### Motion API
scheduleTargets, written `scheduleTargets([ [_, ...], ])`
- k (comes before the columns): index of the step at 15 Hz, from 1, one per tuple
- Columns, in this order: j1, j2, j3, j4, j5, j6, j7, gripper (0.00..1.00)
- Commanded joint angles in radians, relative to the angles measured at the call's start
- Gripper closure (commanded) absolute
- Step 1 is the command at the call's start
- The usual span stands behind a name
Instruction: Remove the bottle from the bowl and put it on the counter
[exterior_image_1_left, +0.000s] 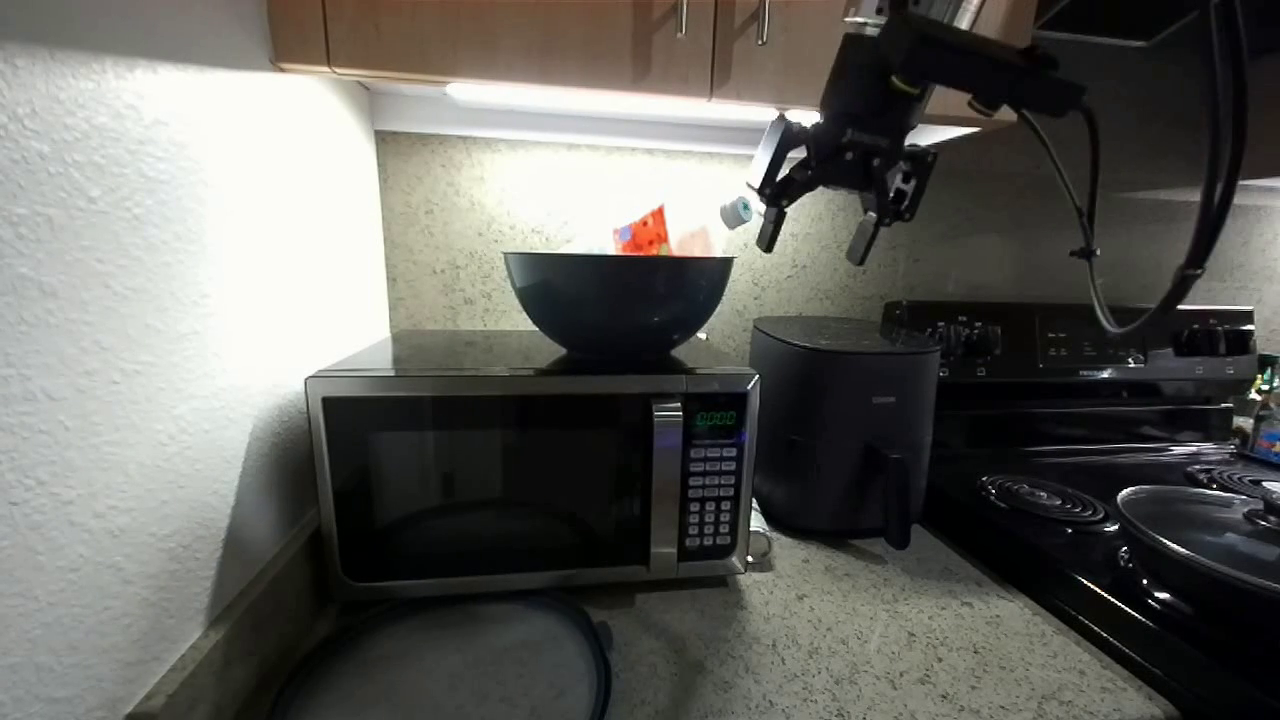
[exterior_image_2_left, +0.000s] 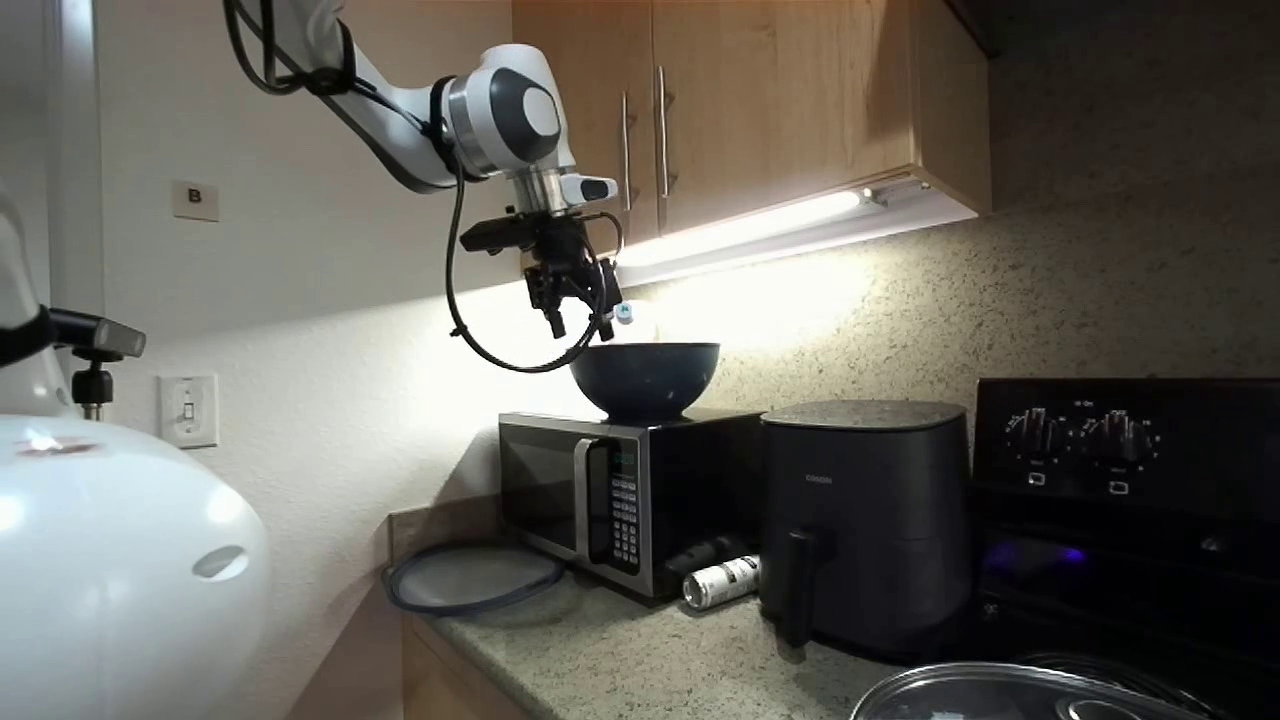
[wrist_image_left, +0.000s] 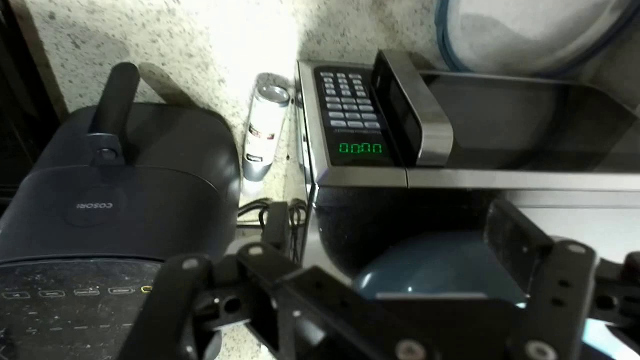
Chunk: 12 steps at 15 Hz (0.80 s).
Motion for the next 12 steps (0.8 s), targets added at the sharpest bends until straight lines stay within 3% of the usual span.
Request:
scheduleTargets([
  [1,-0.023,0.050,0.017,-0.007,-0.022,0.215,0.137,0.00],
  [6,-0.093,0.112,0.046,-0.012,-0.170,0.501,0.368,0.00],
  [8,-0.053,0.112,0.012,-0.004,-0.126,0.451,0.295,0.00],
  [12,-0.052,0.117,0.009,-0.007,-0.129,0.474,0.291,0.00],
])
